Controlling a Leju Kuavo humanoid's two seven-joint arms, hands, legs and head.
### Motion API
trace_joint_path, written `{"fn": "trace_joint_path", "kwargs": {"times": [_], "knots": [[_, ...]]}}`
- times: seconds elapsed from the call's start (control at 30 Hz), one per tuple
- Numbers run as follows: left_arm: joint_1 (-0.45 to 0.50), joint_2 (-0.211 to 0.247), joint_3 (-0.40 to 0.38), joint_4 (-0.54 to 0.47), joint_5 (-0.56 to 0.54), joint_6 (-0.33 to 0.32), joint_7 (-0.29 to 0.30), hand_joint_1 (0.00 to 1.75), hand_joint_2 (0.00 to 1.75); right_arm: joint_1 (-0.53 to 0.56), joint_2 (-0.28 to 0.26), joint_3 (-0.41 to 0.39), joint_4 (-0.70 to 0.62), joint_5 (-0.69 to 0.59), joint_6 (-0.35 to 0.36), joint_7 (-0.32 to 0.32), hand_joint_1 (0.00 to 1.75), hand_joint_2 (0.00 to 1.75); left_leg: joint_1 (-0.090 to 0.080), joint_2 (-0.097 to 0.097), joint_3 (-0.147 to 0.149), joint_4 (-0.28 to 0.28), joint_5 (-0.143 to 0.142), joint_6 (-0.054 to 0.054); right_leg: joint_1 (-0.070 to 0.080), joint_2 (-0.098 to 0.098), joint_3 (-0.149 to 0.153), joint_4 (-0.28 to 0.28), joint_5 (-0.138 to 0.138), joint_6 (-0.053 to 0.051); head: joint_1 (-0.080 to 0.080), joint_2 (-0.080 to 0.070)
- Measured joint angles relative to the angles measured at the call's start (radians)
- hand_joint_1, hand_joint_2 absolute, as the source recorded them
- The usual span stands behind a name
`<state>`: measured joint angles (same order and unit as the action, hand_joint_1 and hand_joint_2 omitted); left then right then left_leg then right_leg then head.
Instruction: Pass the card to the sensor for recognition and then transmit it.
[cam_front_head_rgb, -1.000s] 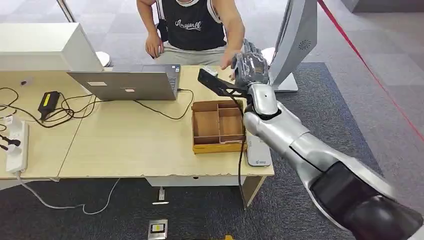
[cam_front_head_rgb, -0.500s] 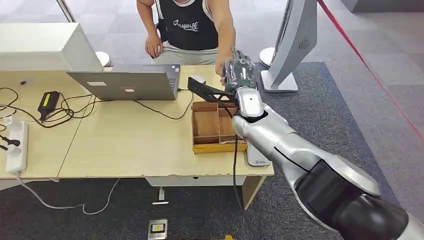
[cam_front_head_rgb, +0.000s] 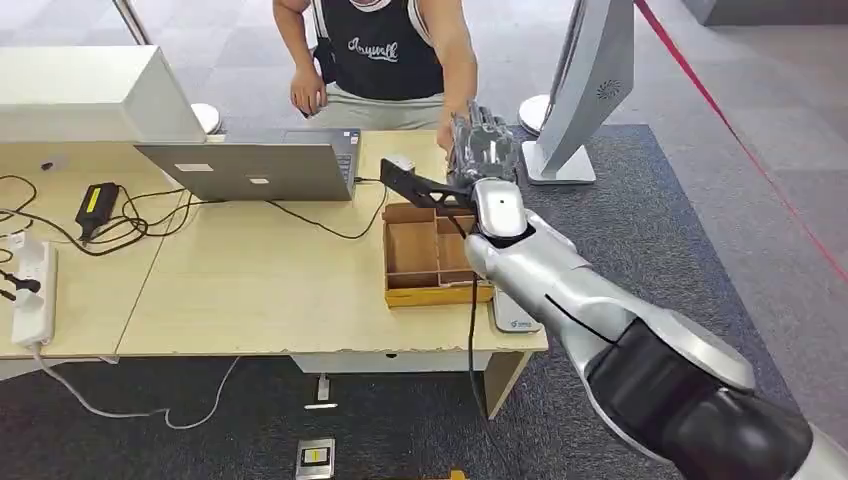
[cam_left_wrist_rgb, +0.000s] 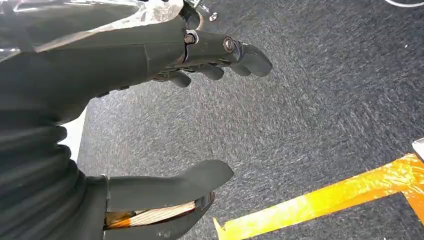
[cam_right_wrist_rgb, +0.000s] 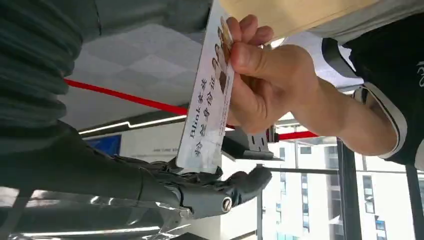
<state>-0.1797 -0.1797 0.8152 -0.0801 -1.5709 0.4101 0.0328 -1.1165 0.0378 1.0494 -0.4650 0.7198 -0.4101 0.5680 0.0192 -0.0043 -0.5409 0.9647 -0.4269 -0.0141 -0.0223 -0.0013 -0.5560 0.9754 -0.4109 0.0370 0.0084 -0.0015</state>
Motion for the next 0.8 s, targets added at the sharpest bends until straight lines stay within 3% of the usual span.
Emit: {"fn": "trace_joint_path", "kwargs": {"times": [0.27, 0.3, 0.8], "knots": [[0.0, -0.001, -0.003, 0.0, 0.0, 0.0, 0.001, 0.0, 1.75, 0.0, 0.002, 0.004, 0.016, 0.0, -0.001, 0.0, 0.0, 1.75, 0.0, 0.0, 0.0, 0.0, 0.0, 0.0, 0.0, 0.0, 0.0, 0.0, 0.0, 0.0, 0.0, 0.0], [0.0, -0.001, -0.003, 0.0, 0.0, 0.0, 0.001, 0.0, 1.75, 0.0, 0.002, 0.004, 0.018, 0.0, -0.001, 0.0, 0.0, 0.0, 0.0, 0.0, 0.0, 0.0, 0.0, 0.0, 0.0, 0.0, 0.0, 0.0, 0.0, 0.0, 0.0, 0.0], [0.0, -0.001, -0.005, 0.0, 0.0, -0.001, 0.001, 0.0, 1.75, -0.002, 0.006, 0.01, 0.032, 0.0, -0.001, 0.005, 0.0, 0.0, 0.0, 0.0, 0.0, 0.0, 0.0, 0.0, 0.0, 0.0, 0.0, 0.0, 0.0, 0.0, 0.0, 0.0]]}}
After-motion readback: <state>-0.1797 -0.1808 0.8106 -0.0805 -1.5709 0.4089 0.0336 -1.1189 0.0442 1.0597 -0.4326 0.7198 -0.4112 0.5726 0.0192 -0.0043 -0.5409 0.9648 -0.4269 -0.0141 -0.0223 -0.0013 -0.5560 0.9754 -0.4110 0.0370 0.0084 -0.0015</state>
